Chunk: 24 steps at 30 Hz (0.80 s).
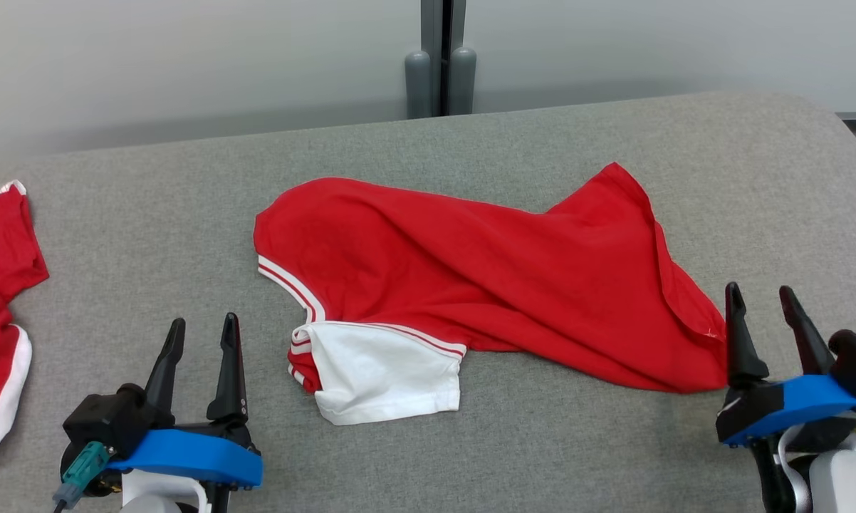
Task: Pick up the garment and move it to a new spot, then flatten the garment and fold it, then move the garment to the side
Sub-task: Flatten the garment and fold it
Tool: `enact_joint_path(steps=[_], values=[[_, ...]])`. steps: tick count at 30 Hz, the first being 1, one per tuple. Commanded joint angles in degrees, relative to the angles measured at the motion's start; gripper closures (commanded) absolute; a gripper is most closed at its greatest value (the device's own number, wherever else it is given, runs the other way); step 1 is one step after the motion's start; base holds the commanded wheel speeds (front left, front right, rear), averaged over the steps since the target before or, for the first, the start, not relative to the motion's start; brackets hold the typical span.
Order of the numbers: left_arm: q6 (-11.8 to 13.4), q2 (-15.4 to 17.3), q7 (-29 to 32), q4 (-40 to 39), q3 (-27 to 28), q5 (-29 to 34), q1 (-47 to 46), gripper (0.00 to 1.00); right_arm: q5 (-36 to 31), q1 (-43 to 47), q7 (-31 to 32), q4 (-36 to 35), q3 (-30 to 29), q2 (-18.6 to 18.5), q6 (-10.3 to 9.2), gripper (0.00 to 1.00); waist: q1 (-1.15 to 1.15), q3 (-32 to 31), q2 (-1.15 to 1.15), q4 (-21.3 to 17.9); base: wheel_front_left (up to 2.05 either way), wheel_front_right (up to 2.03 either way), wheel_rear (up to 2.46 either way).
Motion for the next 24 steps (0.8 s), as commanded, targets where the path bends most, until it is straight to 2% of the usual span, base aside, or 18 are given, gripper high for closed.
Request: enact_joint_path(steps=[1, 4, 6, 11, 18, 24], values=[[-0.03, -0.16, -0.09, 0.19, 0.11, 0.01, 0.36, 0.00, -2.80, 0.81, -1.28, -2.27, 0.86, -0.21, 0.03, 0.00, 0.00, -0.50, 0.00, 0.07, 0.00, 0.00, 0.00], [-0.08, -0.26, -0.15, 0.57, 0.02, -0.12, 1.01, 0.00, -7.27, 1.39, -1.85, -5.26, 2.80, -0.21, 0.03, 0.00, 0.00, -1.41, 0.00, 0.38, 0.00, 0.00, 0.00], [-0.03, -0.38, -0.19, 0.71, 0.03, -0.20, 1.25, 0.00, -8.30, 2.11, 0.40, -5.29, 3.56, -0.22, 0.02, 0.00, 0.00, -2.01, 0.00, 0.65, 0.00, 0.00, 0.00], [0.10, -0.44, -0.28, 0.36, 0.08, -0.32, 2.27, 0.00, -10.31, 0.86, 11.45, -3.08, 2.02, -0.21, 0.03, 0.00, 0.00, -2.54, 0.00, 1.18, 0.00, 0.00, 0.00], [0.04, -0.19, -0.08, -0.55, -0.31, -0.12, 1.02, 0.00, -12.71, -5.89, 27.40, 0.78, 1.40, -0.23, 0.03, 0.00, 0.00, -0.63, 0.00, 2.33, 0.00, 0.00, 0.00], [-0.26, 0.19, 0.41, -0.94, -0.85, 0.33, -0.48, 0.00, -14.71, -11.88, 34.97, 6.33, 1.19, -1.76, 0.03, 0.00, 0.00, 1.99, 0.00, 3.68, 0.00, 0.00, 0.00]])
